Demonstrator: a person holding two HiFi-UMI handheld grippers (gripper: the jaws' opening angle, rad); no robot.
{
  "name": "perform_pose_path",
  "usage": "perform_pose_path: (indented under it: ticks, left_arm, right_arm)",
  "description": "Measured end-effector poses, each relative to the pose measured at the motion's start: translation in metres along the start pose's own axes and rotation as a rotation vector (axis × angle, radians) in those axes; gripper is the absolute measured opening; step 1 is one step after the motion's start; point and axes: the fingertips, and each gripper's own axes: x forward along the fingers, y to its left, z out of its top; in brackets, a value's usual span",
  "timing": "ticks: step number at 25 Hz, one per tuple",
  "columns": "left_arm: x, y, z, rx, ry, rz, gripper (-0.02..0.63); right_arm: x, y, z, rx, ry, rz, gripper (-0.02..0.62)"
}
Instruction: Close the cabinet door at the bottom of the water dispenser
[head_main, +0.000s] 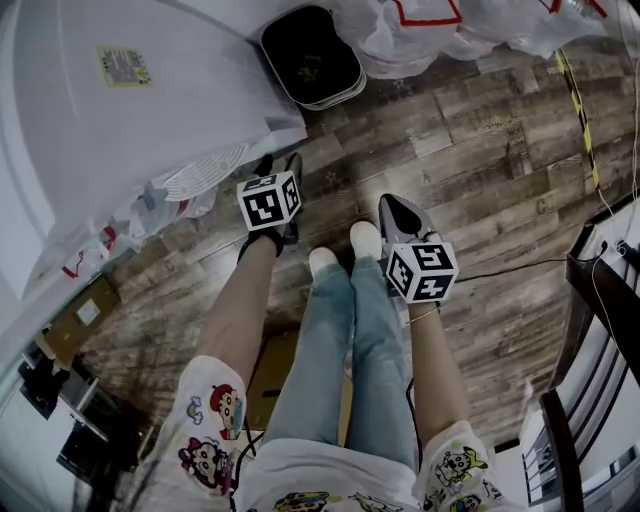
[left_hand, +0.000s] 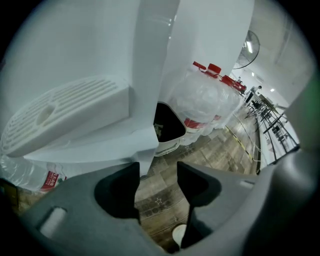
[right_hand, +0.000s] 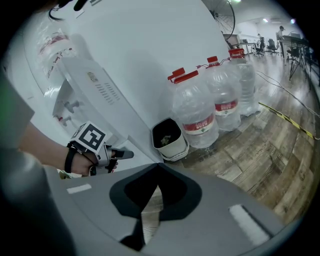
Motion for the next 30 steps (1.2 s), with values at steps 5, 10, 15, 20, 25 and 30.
perform_pose_path:
  ticks: [5, 10, 15, 20, 25, 30]
  left_arm:
    - [0.006, 0.0, 0.005, 0.011, -0.006, -0.003, 0.253]
    - [0.013, 0.003, 0.011, 0.02, -0.013, 0.003, 0.258]
    - [0.019, 0.004, 0.017, 0.06, -0.02, 0.014, 0.261]
    - [0.022, 0.0, 0.018, 0.059, -0.019, 0.013, 0.264]
    - [0.016, -0.006, 0.015, 0.055, -0.018, 0.007, 0.264]
    - [-0.003, -0.012, 0.016, 0.049, -0.027, -0.004, 0.264]
  right_arm:
    - [0.001, -0.005, 0.001, -0.005, 0.002, 0.002, 0.009]
    - [0.003, -0.011, 0.001, 0.004, 0.003, 0.001, 0.009]
    - [0.004, -0.012, -0.003, -0.008, 0.016, 0.011, 0.009]
    - [0.004, -0.016, -0.004, -0.009, 0.022, 0.011, 0.009]
    - [-0.001, -0.016, 0.004, -0.016, 0.016, 0.009, 0.009]
    - [-0.019, -0.007, 0.016, -0.052, 0.012, 0.014, 0.009]
